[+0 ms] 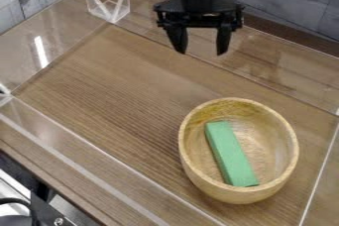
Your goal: Move green object from inside the wooden bowl to the table next to it
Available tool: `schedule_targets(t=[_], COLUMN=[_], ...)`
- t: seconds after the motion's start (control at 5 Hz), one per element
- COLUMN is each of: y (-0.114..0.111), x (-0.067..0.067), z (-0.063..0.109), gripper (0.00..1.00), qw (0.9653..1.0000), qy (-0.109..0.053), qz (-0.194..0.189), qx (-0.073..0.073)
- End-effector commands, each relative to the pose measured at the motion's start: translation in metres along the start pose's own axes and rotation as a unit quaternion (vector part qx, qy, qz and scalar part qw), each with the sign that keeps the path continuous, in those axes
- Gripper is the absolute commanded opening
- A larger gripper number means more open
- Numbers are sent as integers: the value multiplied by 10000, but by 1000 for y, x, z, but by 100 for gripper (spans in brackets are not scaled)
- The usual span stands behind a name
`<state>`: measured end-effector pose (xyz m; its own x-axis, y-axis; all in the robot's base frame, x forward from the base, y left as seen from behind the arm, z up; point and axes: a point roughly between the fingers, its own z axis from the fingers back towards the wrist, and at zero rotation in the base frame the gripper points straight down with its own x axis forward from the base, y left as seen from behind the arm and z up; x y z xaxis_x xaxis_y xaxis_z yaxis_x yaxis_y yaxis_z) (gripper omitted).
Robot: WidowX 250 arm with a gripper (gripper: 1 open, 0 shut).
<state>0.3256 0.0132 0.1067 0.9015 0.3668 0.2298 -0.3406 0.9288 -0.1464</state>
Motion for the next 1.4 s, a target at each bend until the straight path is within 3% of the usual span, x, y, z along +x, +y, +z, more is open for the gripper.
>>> schedule_targets(t=[0.0, 0.2, 0.6, 1.0, 1.2], y=[-8, -12, -4, 12, 8], x=[16, 16, 12, 19, 18], z=[27, 25, 1, -12, 5], gripper=[100, 100, 100, 100, 100], qw=[9987, 9987, 9960, 9964, 9978], qy=[-481, -478, -607, -554, -516], qz=[-71, -100, 632, 616, 415], qx=[-135, -116, 180, 179, 105])
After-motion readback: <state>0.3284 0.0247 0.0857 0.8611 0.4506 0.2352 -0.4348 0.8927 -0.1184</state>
